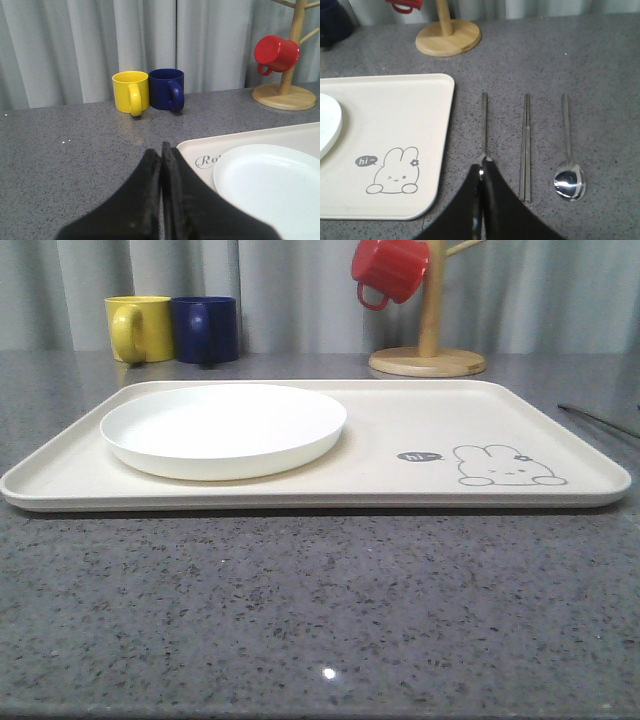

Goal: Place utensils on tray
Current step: 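Withdraw the left gripper away from the tray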

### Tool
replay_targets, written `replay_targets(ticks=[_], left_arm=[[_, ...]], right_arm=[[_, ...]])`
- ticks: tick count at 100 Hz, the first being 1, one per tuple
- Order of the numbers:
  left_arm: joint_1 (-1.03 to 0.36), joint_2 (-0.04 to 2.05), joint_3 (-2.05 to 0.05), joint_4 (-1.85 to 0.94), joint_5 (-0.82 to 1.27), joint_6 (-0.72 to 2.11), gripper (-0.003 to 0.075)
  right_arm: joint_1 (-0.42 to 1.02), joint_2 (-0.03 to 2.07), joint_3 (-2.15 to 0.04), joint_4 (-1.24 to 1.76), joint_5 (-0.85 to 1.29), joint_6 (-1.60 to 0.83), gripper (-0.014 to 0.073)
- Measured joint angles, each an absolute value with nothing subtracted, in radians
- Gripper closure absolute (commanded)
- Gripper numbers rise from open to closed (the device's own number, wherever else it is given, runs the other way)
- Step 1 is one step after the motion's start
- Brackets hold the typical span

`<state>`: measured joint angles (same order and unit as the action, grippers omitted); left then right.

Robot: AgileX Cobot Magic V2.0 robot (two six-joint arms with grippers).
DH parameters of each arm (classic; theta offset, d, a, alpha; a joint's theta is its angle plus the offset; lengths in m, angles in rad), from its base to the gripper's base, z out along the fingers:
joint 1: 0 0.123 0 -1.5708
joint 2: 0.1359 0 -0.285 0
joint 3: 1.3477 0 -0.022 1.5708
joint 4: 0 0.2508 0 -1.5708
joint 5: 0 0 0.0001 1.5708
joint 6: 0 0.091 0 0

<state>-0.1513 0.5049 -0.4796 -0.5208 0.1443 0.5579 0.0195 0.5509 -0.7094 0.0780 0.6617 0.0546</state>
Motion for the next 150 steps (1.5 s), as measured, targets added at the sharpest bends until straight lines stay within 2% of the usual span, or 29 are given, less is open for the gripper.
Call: replay_targets(ticks=[31,38,47,64,74,103,150], left_arm=[[-0.151,0.505,-0.48,-0.521,0.144,0.558,0.0738],[-0.151,0.505,-0.48,-0.521,0.144,0.558,0.0738],[-0.151,0.505,-0.48,-0.521,0.144,0.558,0.0738],[-0.151,0.505,-0.48,-0.521,0.144,0.558,0.0738],[-0.151,0.505,-0.48,-0.521,0.144,0.558,0.0738],[-0.151,0.505,-0.48,-0.521,0.144,0.558,0.0738],[-0.151,0.505,-0.48,-0.521,0.144,0.558,0.0738]], right_arm=[[0.02,0.797,-0.799,0.125,0.685,0.055,0.0655],[0.02,0.82,-0.799,0.135,0.703,0.055,0.062],[0.02,0.836,-0.799,0.139,0.737,0.057,0.052],[0.02,0.841,-0.799,0.143,0.794,0.057,0.0264],[0.02,0.841,-0.799,0.143,0.815,0.057,0.017],[0.02,0.879,-0.822,0.144,0.822,0.028,0.0169],[0.02,1.261,-1.024,0.145,0.741,-0.005,0.0169]])
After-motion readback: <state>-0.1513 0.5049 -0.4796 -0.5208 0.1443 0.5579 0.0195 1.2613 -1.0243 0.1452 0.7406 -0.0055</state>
